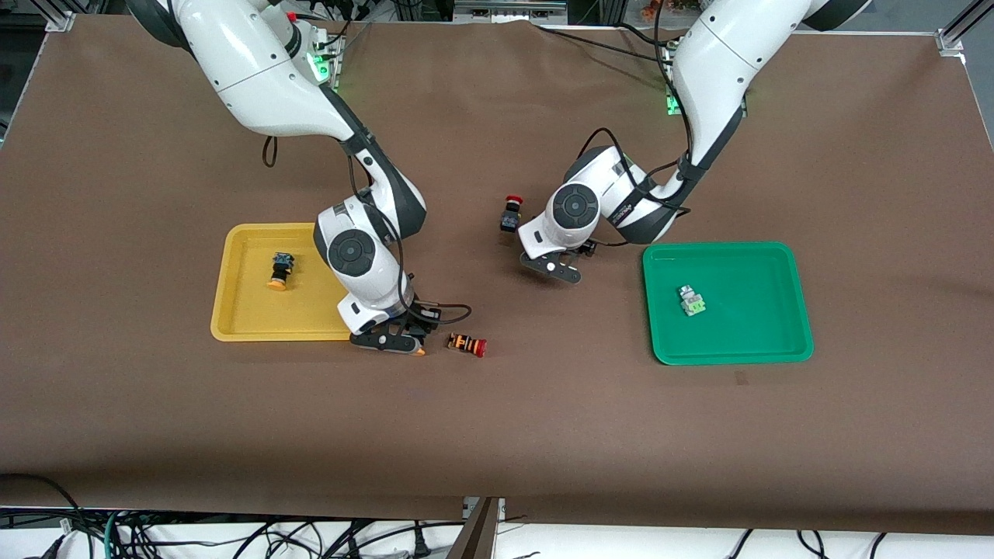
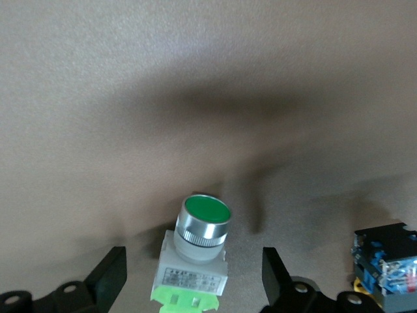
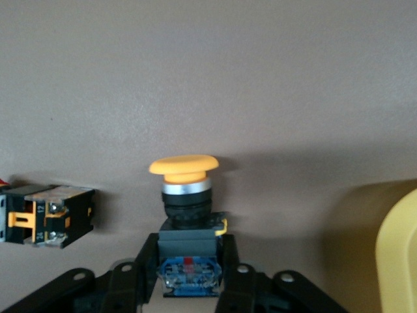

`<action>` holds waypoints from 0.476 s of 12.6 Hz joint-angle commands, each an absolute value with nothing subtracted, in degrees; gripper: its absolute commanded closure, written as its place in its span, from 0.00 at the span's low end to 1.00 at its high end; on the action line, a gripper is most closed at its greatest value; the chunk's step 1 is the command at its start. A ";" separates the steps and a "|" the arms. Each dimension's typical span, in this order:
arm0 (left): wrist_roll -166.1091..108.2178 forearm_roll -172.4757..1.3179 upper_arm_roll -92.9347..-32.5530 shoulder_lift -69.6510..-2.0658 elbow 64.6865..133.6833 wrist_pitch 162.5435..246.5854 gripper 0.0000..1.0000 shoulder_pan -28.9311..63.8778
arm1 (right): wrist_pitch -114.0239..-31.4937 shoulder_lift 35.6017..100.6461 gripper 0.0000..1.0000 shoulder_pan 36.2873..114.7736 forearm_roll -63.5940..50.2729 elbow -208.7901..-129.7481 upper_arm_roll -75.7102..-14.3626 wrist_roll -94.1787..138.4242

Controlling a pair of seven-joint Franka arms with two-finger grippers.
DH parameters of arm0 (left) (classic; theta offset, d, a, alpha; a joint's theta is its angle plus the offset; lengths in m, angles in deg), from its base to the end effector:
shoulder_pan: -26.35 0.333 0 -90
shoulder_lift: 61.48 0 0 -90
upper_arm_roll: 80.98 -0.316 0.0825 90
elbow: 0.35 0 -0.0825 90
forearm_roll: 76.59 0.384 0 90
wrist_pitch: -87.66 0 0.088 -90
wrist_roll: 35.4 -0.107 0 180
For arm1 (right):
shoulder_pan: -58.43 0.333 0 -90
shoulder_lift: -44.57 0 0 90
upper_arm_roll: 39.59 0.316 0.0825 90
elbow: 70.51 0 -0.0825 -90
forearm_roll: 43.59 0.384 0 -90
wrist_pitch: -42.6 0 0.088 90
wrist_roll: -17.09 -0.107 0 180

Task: Place green and yellow buttons in trays
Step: 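Place the yellow button in the yellow tray while the left gripper places green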

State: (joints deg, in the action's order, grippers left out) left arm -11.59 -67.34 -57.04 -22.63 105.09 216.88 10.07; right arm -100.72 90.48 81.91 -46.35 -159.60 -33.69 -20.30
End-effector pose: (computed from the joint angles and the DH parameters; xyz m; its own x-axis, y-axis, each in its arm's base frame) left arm 0.4824 -0.3897 0.1689 0.9118 -0.3358 -0.2361 -0.3299 -0.9417 0.0653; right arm 0.6305 0.3419 0.1896 0.9850 -0.1446 0.0944 -0.1327 -0.9836 -0.1221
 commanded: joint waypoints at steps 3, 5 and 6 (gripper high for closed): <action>-5.34 -65.78 -56.81 -24.74 105.47 215.12 1.00 9.03 | -87.87 84.41 0.99 78.92 -47.46 -157.79 -33.79 -15.90; -6.47 -65.78 -56.90 -27.10 103.81 209.25 1.00 9.99 | -78.66 80.28 0.99 76.64 -47.29 -160.14 -33.79 -10.27; -8.66 -65.69 -56.99 -28.51 101.97 205.04 1.00 11.31 | -77.04 78.25 0.99 74.80 -47.29 -163.12 -33.79 -7.55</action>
State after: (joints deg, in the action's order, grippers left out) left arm -7.16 -67.04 -56.90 -24.41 103.84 211.82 9.62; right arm -80.74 83.22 77.82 -46.72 -157.39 -34.44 -12.05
